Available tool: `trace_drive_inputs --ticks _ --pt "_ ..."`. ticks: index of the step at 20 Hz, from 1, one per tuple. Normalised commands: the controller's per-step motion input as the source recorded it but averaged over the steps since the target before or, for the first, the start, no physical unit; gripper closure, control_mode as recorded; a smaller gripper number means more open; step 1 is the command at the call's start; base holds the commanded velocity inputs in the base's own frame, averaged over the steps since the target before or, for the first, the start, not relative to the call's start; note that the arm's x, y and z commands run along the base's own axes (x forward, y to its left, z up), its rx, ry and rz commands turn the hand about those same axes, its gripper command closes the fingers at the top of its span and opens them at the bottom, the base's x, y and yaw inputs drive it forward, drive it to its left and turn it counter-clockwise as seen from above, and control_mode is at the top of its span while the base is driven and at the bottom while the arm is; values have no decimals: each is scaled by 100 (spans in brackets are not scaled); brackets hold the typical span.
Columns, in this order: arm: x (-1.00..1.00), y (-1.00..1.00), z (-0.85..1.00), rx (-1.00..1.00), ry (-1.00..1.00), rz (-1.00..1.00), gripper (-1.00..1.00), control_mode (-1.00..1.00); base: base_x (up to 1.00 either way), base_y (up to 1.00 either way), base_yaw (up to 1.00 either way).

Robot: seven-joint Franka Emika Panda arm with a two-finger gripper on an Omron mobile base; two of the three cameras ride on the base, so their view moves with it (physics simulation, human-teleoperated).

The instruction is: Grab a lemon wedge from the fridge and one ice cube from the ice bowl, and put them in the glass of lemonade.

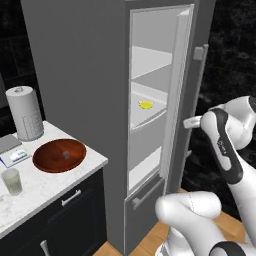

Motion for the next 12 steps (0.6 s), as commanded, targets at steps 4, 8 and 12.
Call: trace_drive_inputs --ticks 4,8,12 --pt "-39 -100 17 12 0 -4 100 -100 0 0 0" --pt "-29 -100 15 12 0 -5 100 -100 0 0 0" --pt "-35 -85 9 13 0 -12 -100 -100 0 0 0"
